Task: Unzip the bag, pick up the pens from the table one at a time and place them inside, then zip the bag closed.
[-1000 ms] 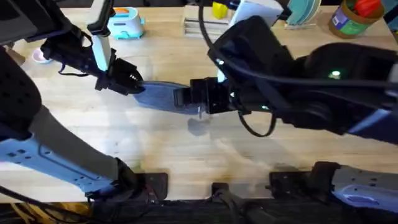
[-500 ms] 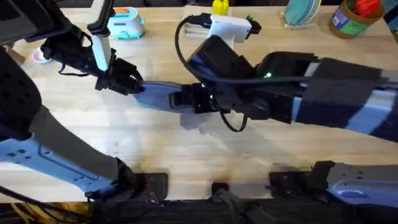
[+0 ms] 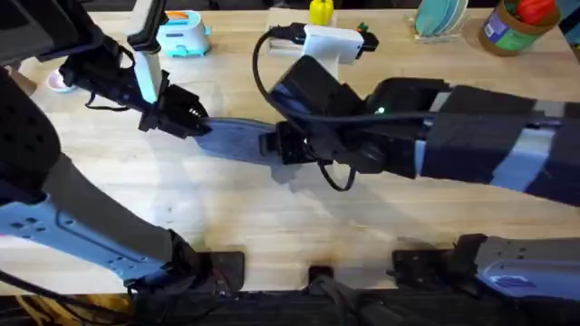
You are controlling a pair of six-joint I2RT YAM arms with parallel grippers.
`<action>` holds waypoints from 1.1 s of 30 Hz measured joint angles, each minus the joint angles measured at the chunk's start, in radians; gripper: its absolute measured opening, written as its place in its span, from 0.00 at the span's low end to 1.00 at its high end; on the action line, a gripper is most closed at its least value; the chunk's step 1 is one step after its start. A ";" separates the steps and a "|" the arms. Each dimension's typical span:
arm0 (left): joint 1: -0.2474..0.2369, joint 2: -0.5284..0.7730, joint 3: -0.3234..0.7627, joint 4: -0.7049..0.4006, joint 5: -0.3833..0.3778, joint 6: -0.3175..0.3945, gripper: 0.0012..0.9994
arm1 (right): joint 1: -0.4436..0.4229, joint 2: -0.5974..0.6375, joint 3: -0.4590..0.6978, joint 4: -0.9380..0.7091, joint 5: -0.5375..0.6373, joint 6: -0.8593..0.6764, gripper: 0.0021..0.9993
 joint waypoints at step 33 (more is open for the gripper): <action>-0.001 0.000 0.000 0.008 0.001 0.000 0.04 | -0.010 -0.020 0.000 -0.005 0.046 -0.021 0.06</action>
